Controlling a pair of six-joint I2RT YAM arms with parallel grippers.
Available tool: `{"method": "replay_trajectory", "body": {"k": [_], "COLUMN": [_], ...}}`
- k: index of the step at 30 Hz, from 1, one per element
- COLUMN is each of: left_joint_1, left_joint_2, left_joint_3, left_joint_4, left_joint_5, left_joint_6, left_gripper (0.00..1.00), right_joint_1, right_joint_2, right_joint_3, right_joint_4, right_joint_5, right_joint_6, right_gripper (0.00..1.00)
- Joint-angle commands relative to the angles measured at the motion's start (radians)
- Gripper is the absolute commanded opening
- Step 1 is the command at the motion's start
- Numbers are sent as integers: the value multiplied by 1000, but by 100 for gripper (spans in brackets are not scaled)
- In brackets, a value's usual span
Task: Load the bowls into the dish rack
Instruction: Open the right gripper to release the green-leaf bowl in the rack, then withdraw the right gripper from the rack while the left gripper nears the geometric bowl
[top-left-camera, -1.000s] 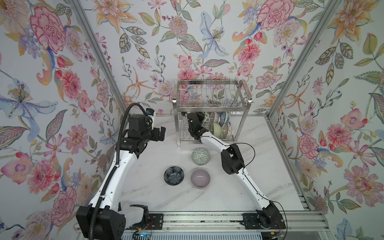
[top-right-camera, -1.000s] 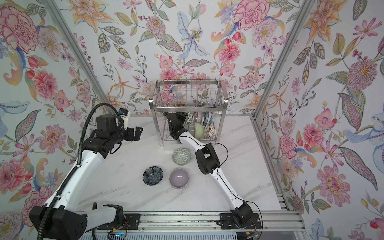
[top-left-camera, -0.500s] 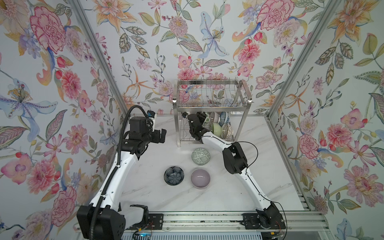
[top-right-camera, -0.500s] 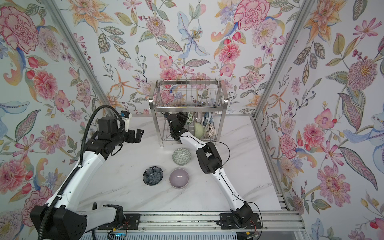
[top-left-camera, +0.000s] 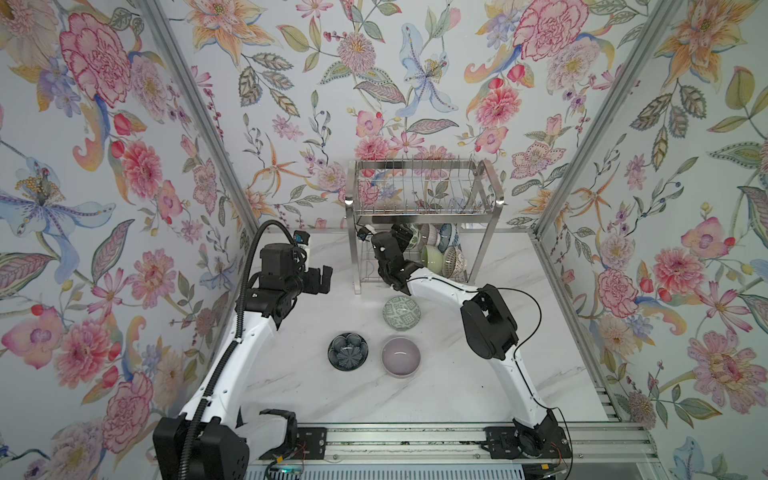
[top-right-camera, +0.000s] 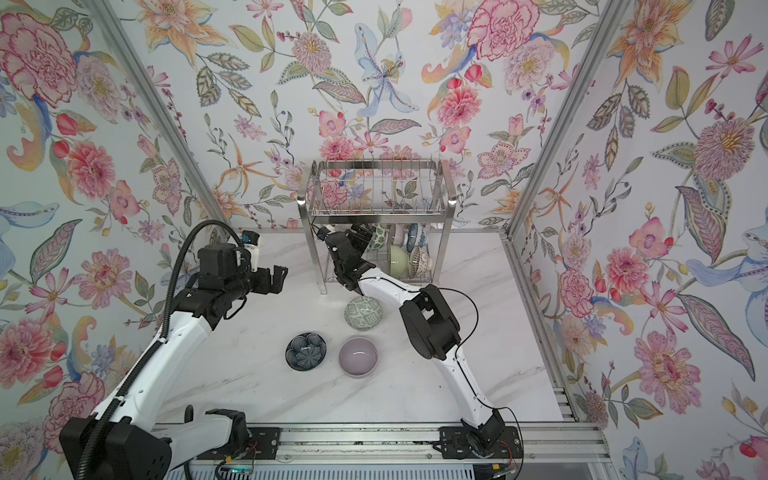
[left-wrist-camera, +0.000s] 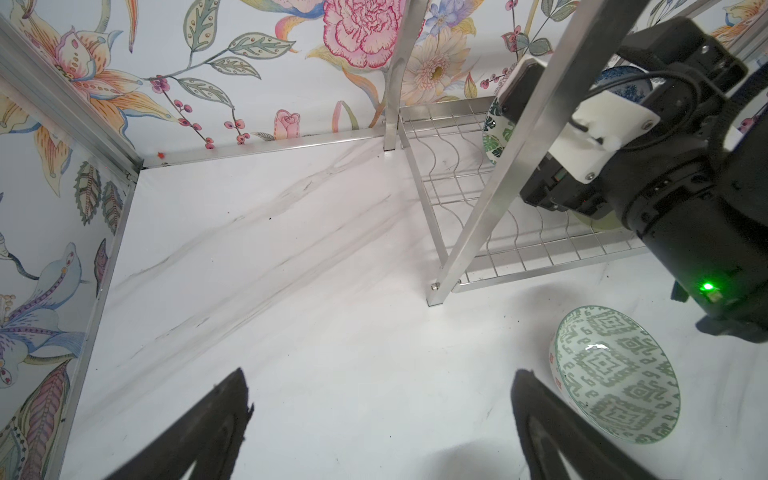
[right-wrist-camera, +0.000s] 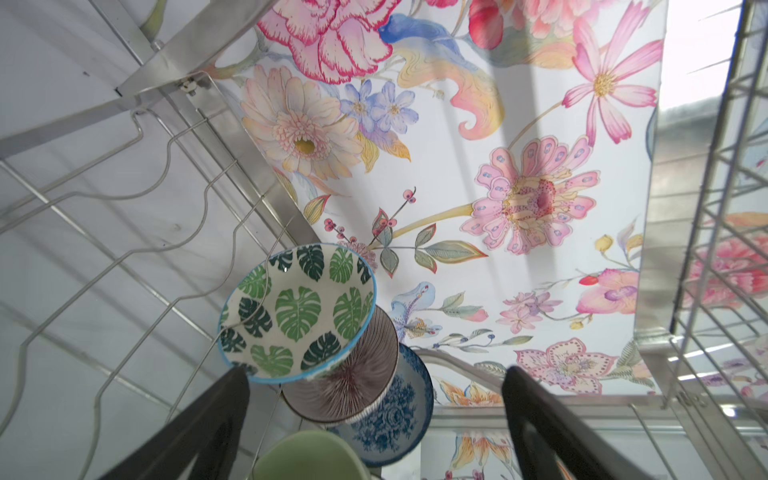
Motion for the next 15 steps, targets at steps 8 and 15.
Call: {"method": "replay_trajectory", "body": {"k": [8,15], "left_joint_1": [12,1], "left_joint_2": [-100,-173], "left_joint_3": [-61,-107], "left_joint_4": [32,42], "left_joint_5": [-6,-27], "left_joint_6": [-69,-124], "left_gripper": [99,99], "right_joint_1": [48,95], "right_joint_2": [-263,-475], "right_joint_3": [-308,-533], "right_joint_4": [66,61], "right_joint_5": [6,-19], "right_joint_6": [97,177], "right_gripper": [100,99]}}
